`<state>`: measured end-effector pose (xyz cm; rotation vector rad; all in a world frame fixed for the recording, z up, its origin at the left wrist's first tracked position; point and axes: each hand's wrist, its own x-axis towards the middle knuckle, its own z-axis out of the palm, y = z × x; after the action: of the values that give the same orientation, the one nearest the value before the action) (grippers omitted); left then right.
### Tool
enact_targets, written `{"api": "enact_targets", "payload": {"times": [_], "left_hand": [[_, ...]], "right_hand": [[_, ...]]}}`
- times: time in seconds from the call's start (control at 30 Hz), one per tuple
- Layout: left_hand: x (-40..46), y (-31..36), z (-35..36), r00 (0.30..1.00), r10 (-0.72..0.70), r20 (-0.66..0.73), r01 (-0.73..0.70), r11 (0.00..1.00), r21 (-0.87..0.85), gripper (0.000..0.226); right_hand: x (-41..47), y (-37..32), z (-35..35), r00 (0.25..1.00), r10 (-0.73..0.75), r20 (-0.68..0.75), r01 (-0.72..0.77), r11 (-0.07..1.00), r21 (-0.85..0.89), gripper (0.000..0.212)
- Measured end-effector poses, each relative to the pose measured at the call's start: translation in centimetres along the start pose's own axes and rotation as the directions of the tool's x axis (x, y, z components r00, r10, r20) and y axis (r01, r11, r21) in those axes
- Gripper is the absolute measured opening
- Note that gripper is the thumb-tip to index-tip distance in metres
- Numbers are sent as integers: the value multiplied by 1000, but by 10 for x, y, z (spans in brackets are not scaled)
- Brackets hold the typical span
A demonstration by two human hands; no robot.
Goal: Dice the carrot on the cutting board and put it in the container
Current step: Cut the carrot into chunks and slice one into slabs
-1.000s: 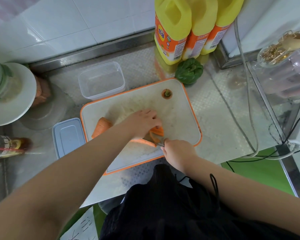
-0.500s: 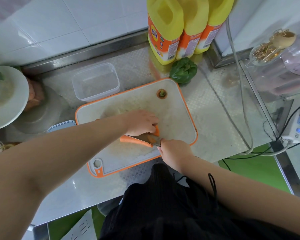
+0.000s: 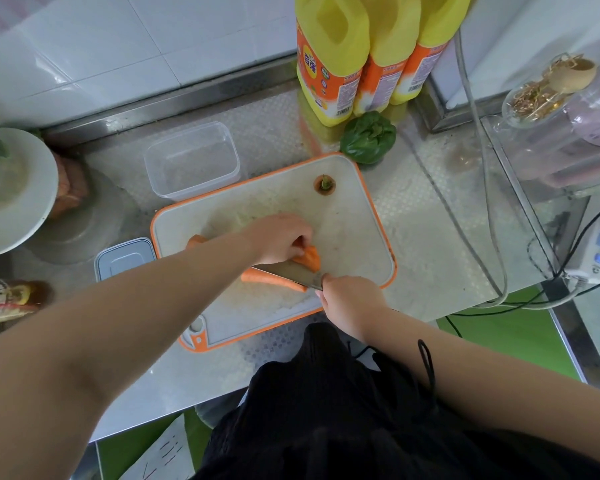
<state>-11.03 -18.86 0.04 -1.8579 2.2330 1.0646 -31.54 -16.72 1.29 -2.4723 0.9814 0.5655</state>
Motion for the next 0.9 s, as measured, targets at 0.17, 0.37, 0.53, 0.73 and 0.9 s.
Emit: {"api": "enact_targets", "payload": {"times": [0.17,0.37,0.53,0.73,0.9], "left_hand": [[-3,1,2,996,-86,-19,84,995,-55,9],[-26,17,-6,827,-273,-492,100,932,-349,17],[-91,30,53,272,-272,-923,58,962,-266,10],[-97,15,134,460,-326,-826,185,945,-270,18],[-87,5,131,480,-278,-832,157,960,-230,27]], "right_hand": [[-2,0,-7,1000,0,-6,0,1000,28,28],[1,2,-18,995,40,90,-51,992,118,33],[6,1,-19,987,77,143,-99,983,153,35],[2,-5,-17,988,70,140,-94,980,176,34],[-2,-9,-18,990,79,117,-102,974,201,34]]}}
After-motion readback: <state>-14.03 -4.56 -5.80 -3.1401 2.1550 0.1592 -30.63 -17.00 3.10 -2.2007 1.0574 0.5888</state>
